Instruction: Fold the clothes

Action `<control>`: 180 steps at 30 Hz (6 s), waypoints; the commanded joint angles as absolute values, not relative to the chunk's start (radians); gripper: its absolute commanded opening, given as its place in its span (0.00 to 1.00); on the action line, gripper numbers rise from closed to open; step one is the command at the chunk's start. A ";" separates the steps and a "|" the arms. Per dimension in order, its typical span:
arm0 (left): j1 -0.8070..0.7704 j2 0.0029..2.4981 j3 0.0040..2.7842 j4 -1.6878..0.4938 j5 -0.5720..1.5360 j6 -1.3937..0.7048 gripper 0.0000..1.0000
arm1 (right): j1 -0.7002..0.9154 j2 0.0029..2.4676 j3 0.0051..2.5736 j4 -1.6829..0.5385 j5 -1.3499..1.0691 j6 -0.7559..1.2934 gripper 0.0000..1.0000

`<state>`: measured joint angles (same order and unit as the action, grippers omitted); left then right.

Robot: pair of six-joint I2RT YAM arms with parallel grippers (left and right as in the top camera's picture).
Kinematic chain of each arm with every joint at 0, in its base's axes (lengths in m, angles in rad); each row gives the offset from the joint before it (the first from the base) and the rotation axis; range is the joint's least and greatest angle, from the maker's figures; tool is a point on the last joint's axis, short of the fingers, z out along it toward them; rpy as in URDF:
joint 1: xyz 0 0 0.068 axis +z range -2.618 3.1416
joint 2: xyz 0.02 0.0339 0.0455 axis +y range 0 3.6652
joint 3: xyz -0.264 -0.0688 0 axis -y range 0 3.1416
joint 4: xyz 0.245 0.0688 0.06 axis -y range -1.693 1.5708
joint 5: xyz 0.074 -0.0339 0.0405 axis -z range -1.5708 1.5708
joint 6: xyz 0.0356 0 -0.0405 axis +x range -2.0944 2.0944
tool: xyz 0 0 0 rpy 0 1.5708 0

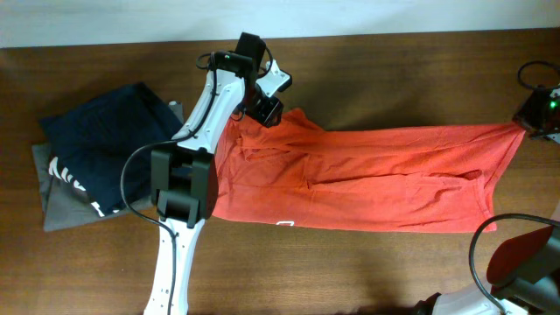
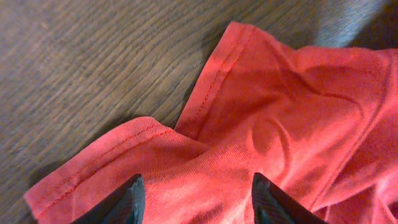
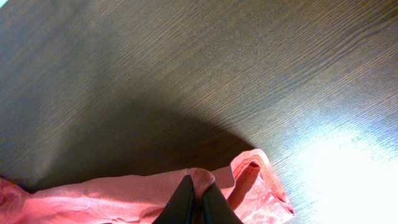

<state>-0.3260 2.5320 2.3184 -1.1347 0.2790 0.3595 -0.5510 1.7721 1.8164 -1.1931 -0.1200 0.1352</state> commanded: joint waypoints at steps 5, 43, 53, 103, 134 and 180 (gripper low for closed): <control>-0.320 2.560 2.318 -1.131 0.265 0.369 0.21 | -0.550 1.774 1.822 -1.189 -0.101 0.139 0.08; -0.318 2.644 2.497 -1.231 0.265 0.368 0.23 | -0.550 1.774 1.822 -1.189 -0.123 0.139 0.08; -0.318 2.644 2.628 -1.303 0.200 0.368 0.21 | -0.550 1.774 1.822 -1.189 -0.123 0.139 0.08; -0.324 2.366 2.437 -1.688 0.168 0.305 0.00 | -0.551 1.774 1.707 -1.446 -0.062 0.139 0.10; -0.324 2.251 2.207 -1.688 0.221 0.308 0.07 | -0.622 1.787 1.471 -1.189 -0.053 0.167 0.52; -0.327 2.251 2.207 -1.676 0.220 0.308 0.08 | -0.624 2.001 1.507 -1.168 -0.120 0.198 0.15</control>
